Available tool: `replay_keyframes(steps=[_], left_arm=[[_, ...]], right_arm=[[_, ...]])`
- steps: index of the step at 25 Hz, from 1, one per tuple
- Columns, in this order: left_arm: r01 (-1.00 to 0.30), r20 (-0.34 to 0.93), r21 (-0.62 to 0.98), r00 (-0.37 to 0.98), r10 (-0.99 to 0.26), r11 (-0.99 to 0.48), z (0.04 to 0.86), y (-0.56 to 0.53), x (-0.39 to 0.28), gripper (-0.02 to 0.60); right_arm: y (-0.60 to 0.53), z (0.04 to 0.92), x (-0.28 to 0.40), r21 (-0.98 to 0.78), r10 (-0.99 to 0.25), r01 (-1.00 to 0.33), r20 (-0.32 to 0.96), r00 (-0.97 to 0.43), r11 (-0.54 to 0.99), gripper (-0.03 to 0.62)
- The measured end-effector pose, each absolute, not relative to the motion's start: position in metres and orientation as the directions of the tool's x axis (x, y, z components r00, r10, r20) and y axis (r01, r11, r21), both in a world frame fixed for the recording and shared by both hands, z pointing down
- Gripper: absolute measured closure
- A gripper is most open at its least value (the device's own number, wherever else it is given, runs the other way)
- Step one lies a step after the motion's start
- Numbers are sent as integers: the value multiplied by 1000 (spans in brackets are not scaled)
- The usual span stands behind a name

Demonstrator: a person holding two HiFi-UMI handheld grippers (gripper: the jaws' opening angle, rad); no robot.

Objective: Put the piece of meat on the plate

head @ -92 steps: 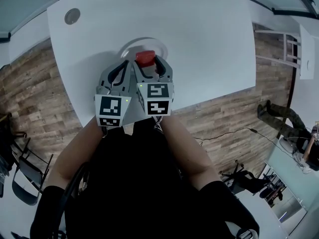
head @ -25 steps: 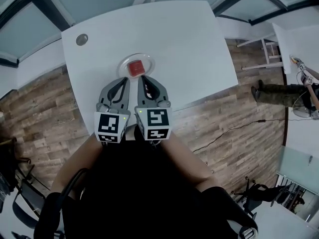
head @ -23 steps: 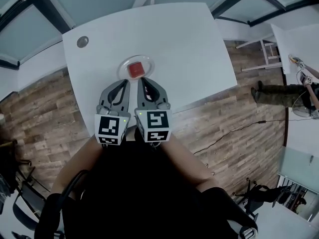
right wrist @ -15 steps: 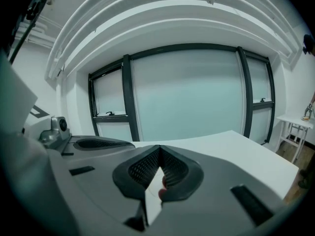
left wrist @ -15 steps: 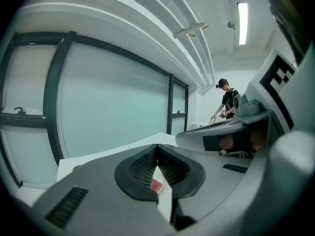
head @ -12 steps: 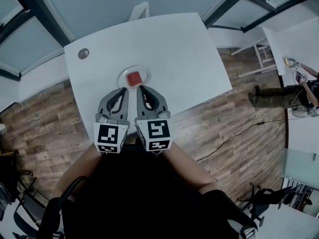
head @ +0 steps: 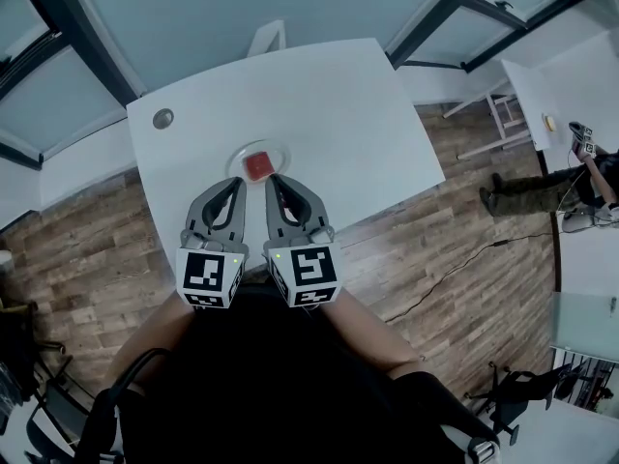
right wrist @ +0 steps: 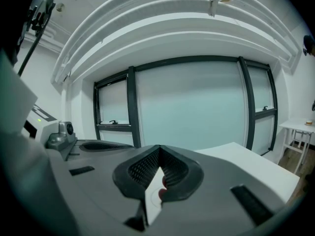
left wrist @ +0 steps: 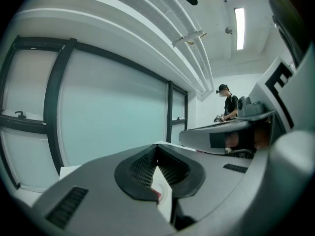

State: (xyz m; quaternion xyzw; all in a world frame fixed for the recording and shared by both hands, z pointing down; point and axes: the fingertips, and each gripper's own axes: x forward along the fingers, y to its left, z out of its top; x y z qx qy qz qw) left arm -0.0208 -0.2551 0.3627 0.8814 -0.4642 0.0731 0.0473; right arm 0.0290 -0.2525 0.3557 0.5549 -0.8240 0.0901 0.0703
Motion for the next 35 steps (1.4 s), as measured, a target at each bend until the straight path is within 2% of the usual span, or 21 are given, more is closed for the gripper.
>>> replay_keyframes(steps=[14,35], left_arm=[[-825,95,-19,560,-823,-564,324,-247,-23,578],[-806,69,-34,588,-806,-591,311,-234,-12,578]], right_arm=[[-242,304,32,-66,-916,-918,76,-395,391,589],[-230,297,33,-33,-919,-920,44,-391,390,589]])
